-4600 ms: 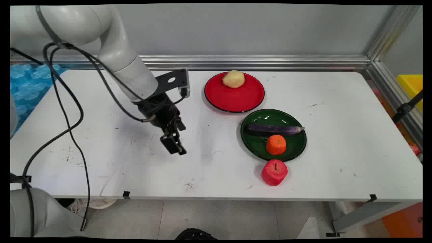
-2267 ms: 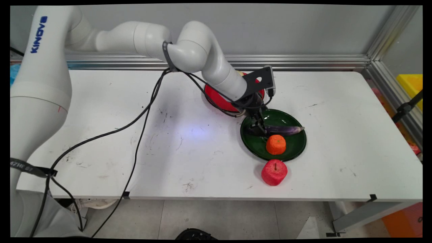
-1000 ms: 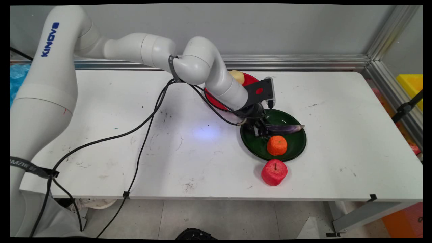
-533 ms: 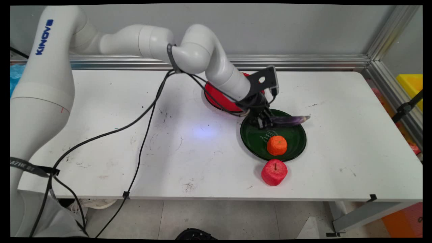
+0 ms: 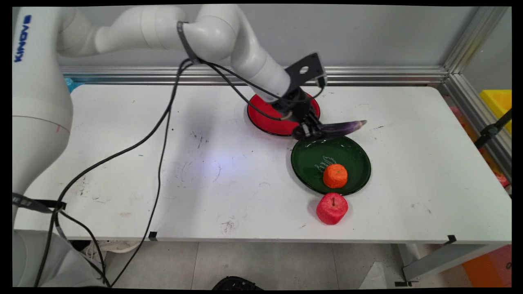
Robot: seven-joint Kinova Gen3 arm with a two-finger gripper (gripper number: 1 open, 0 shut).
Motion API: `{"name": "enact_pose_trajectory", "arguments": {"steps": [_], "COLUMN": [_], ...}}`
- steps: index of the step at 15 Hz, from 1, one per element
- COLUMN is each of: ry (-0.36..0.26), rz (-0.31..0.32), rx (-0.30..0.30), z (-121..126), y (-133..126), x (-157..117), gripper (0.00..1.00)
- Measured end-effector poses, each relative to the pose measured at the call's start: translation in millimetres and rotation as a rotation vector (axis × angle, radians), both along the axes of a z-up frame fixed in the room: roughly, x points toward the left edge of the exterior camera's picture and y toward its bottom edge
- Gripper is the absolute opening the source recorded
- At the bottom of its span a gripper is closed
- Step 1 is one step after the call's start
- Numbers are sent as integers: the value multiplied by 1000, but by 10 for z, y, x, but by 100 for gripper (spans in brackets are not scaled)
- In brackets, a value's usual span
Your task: Place the picked object on the table
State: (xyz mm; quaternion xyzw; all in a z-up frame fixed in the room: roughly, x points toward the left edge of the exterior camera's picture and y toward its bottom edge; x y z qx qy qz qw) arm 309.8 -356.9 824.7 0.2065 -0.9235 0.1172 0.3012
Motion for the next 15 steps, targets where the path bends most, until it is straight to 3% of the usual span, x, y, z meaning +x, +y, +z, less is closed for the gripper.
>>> {"name": "enact_pose_trajectory", "arguments": {"steps": [6, 15], "ry": [-31, -110], "rz": [65, 115], "rx": [40, 50], "z": [72, -9], "y": [271, 532], "x": [465, 1144], "gripper": [0, 0]}}
